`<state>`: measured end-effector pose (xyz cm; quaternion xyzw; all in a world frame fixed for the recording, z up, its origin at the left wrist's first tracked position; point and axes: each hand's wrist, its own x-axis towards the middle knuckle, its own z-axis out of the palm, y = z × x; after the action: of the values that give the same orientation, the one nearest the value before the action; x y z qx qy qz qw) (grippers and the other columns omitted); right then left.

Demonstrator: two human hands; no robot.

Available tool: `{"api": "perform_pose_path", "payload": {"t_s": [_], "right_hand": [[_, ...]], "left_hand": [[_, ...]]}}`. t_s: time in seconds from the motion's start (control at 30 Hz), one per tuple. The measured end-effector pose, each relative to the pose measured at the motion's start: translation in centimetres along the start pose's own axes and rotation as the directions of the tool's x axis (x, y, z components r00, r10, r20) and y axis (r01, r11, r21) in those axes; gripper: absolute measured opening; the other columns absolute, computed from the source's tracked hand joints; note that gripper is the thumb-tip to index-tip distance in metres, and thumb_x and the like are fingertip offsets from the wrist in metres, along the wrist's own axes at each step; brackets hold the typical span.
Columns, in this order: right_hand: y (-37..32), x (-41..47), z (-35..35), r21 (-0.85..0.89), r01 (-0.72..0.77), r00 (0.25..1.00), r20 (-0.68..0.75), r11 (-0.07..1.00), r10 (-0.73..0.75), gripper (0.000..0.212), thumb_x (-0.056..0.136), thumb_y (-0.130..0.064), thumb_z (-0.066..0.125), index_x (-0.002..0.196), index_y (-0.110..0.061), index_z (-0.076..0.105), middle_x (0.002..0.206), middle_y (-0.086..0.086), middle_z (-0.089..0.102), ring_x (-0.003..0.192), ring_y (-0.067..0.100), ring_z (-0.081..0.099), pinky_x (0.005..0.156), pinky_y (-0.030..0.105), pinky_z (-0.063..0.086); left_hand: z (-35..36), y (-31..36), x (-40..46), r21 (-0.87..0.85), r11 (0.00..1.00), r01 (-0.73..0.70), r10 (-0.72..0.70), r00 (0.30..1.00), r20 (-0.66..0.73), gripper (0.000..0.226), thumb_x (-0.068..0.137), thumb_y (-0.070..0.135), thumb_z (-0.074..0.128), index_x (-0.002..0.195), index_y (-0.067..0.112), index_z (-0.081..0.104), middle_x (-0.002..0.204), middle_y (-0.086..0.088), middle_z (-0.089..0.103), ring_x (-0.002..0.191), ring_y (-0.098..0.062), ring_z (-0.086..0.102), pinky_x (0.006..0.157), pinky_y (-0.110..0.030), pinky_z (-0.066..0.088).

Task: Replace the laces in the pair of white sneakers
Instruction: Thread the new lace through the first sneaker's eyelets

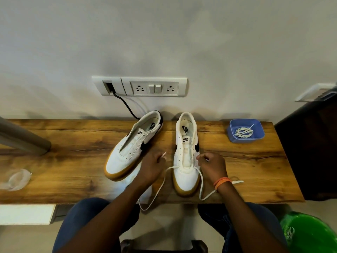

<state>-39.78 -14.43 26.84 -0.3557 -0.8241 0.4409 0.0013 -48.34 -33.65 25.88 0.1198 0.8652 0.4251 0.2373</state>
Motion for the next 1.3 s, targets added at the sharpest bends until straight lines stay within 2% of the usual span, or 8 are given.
{"api": "perform_pose_path", "payload": {"t_s": [0.17, 0.3, 0.47, 0.6, 0.73, 1.0, 1.17, 1.3], "right_hand": [[-0.2, -0.4, 0.2, 0.118, 0.008, 0.998, 0.063, 0.993, -0.016, 0.020, 0.088, 0.000, 0.062, 0.100, -0.008, 0.075, 0.090, 0.001, 0.073, 0.083, 0.007, 0.065, 0.073, 0.009, 0.046], [-0.2, -0.6, 1.7, 0.133, 0.096, 0.993, 0.054, 0.986, -0.104, 0.033, 0.083, -0.004, 0.073, 0.114, -0.014, 0.067, 0.091, 0.001, 0.075, 0.089, 0.009, 0.067, 0.084, 0.020, 0.050], [1.0, -0.5, 3.2, -0.175, 0.408, 0.889, -0.149, 0.896, -0.434, 0.019, 0.088, -0.024, 0.058, 0.083, -0.013, 0.073, 0.091, 0.005, 0.068, 0.083, 0.023, 0.064, 0.076, 0.038, 0.053], [1.4, -0.6, 4.5, -0.300, 0.291, 0.890, -0.263, 0.909, -0.372, 0.004, 0.080, -0.017, 0.073, 0.076, -0.016, 0.072, 0.103, 0.010, 0.051, 0.097, 0.032, 0.055, 0.080, 0.042, 0.048], [1.5, -0.3, 5.9, -0.150, 0.194, 0.927, -0.296, 0.970, -0.231, 0.013, 0.074, -0.007, 0.080, 0.079, -0.016, 0.073, 0.102, 0.004, 0.048, 0.098, 0.026, 0.053, 0.085, 0.049, 0.050], [1.6, 0.2, 6.7, -0.024, 0.058, 0.986, -0.158, 0.998, -0.061, 0.011, 0.080, -0.010, 0.077, 0.090, -0.015, 0.076, 0.105, 0.003, 0.048, 0.108, 0.025, 0.051, 0.098, 0.041, 0.046], [1.4, -0.2, 6.6, 0.002, 0.065, 0.970, -0.236, 0.998, -0.063, 0.016, 0.083, -0.011, 0.075, 0.098, -0.007, 0.075, 0.105, 0.002, 0.047, 0.107, 0.024, 0.051, 0.096, 0.035, 0.045], [1.5, 0.0, 6.7, 0.064, 0.037, 0.983, -0.184, 0.997, -0.024, 0.020, 0.084, -0.010, 0.073, 0.104, -0.005, 0.074, 0.110, 0.010, 0.054, 0.102, 0.014, 0.047, 0.084, 0.002, 0.033]], "left_hand": [[-1.1, 0.6, -0.4, 0.140, 0.990, 0.007, 0.014, 0.989, -0.148, 0.046, 0.098, 0.015, 0.055, 0.143, 0.007, 0.046, 0.142, -0.007, 0.052, 0.133, -0.023, 0.047, 0.111, -0.033, 0.035], [0.3, 0.6, -0.8, 0.070, 0.997, -0.043, 0.049, 0.994, -0.093, 0.020, 0.091, 0.009, 0.061, 0.107, 0.017, 0.070, 0.101, 0.008, 0.068, 0.096, -0.008, 0.063, 0.086, -0.017, 0.047], [2.9, 0.6, 0.4, -0.064, 0.998, -0.021, 0.016, 0.997, -0.081, 0.016, 0.088, 0.009, 0.068, 0.097, 0.019, 0.076, 0.089, 0.014, 0.071, 0.079, 0.008, 0.062, 0.070, 0.002, 0.041], [3.4, 0.6, 1.0, -0.121, 0.992, -0.025, 0.011, 0.994, -0.109, 0.014, 0.084, 0.007, 0.072, 0.087, 0.020, 0.077, 0.076, 0.021, 0.066, 0.077, 0.009, 0.063, 0.067, 0.000, 0.043], [4.0, -0.1, 1.3, -0.132, 0.991, 0.026, -0.037, 0.996, -0.086, 0.013, 0.081, 0.007, 0.076, 0.086, 0.019, 0.078, 0.075, 0.020, 0.066, 0.073, 0.012, 0.062, 0.066, 0.001, 0.041], [4.1, -0.4, 1.5, -0.214, 0.973, 0.080, -0.099, 0.992, -0.078, 0.012, 0.080, 0.009, 0.078, 0.088, 0.018, 0.080, 0.082, 0.009, 0.075, 0.076, 0.003, 0.067, 0.070, -0.006, 0.050], [4.0, -0.3, 1.6, -0.216, 0.973, 0.078, -0.092, 0.994, -0.053, 0.012, 0.080, 0.011, 0.079, 0.088, 0.019, 0.078, 0.081, 0.011, 0.074, 0.075, 0.003, 0.068, 0.071, -0.009, 0.052], [3.9, -0.4, 1.6, -0.230, 0.969, 0.095, -0.108, 0.993, -0.044, 0.011, 0.080, 0.010, 0.078, 0.088, 0.019, 0.078, 0.080, 0.011, 0.074, 0.073, 0.004, 0.067, 0.068, -0.007, 0.051]]}}
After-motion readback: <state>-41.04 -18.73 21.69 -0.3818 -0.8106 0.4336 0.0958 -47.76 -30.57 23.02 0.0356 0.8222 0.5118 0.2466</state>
